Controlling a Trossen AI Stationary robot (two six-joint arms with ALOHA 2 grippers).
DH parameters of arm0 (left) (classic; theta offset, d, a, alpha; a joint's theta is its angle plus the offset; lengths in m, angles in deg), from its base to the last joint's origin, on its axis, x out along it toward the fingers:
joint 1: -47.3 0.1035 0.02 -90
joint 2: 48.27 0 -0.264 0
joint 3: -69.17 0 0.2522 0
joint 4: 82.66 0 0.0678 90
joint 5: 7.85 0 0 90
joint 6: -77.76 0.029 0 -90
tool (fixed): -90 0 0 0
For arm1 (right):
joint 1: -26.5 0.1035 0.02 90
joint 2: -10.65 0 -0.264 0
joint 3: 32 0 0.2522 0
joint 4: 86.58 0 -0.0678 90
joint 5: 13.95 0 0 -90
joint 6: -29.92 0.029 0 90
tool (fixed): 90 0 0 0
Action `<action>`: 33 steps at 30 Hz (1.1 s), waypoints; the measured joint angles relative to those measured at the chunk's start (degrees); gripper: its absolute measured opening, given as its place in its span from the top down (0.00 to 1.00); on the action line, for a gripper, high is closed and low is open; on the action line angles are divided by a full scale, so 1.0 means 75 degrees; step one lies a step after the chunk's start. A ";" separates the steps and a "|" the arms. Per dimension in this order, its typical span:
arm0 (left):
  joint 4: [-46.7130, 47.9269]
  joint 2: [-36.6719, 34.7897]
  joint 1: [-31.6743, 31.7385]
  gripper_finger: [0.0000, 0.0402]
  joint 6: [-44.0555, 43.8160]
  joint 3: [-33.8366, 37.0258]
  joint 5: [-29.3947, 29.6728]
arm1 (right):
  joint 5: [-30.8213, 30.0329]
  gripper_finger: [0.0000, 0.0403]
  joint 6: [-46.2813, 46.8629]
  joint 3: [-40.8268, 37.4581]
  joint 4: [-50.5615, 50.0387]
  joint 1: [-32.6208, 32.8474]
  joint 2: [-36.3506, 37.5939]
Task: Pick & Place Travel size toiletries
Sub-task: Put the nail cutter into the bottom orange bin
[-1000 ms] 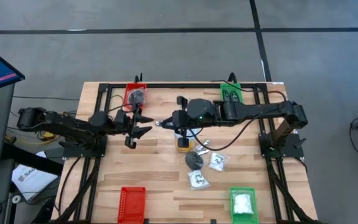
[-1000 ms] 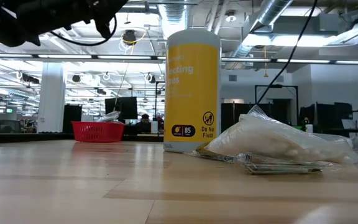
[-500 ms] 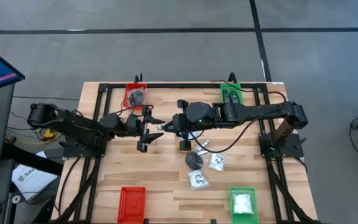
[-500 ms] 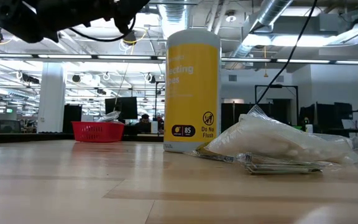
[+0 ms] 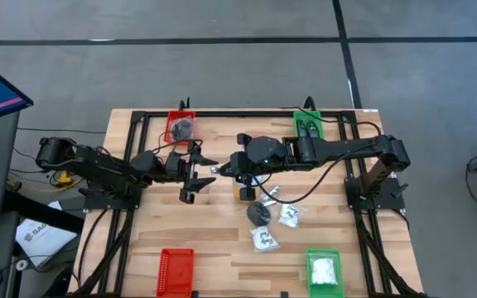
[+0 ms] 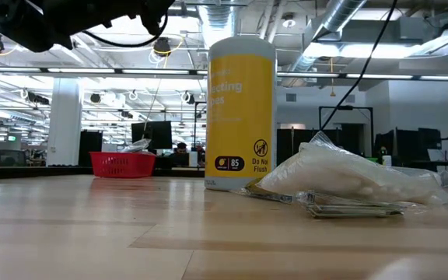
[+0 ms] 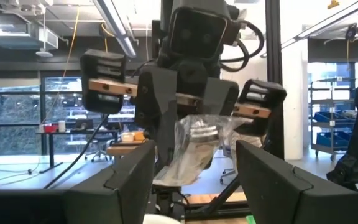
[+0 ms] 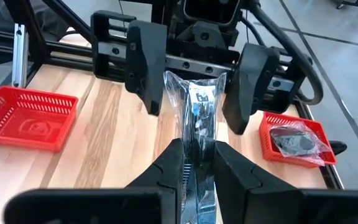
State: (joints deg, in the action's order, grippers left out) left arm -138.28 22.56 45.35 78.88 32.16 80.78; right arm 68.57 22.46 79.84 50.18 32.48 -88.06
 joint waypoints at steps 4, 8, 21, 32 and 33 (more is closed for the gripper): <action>-0.0052 0.0000 0.0000 0.46 0.0012 0.0000 0.0001 | 0.0001 0.87 -0.0008 0.0010 0.0360 -0.0009 -0.0198; -0.0087 0.0035 0.0000 0.47 0.0015 -0.0025 0.0001 | 0.0003 0.87 -0.0098 0.0024 0.0525 -0.0047 -0.0430; -0.0082 0.0073 0.0006 0.66 0.0020 -0.0055 0.0002 | 0.0003 0.87 -0.0207 -0.0003 0.0450 -0.0134 -0.0437; -0.0111 0.0064 0.0011 0.88 0.0199 -0.0055 0.0067 | -0.0022 0.87 -0.0234 -0.0003 0.0543 -0.0128 -0.0436; -0.0114 0.0064 0.0015 0.88 0.0256 -0.0055 0.0070 | -0.0020 0.87 -0.0245 -0.0003 0.0551 -0.0132 -0.0434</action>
State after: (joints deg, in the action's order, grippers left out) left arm -139.14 23.04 45.46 80.80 31.75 81.30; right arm 68.41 20.62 79.82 54.31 31.49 -91.32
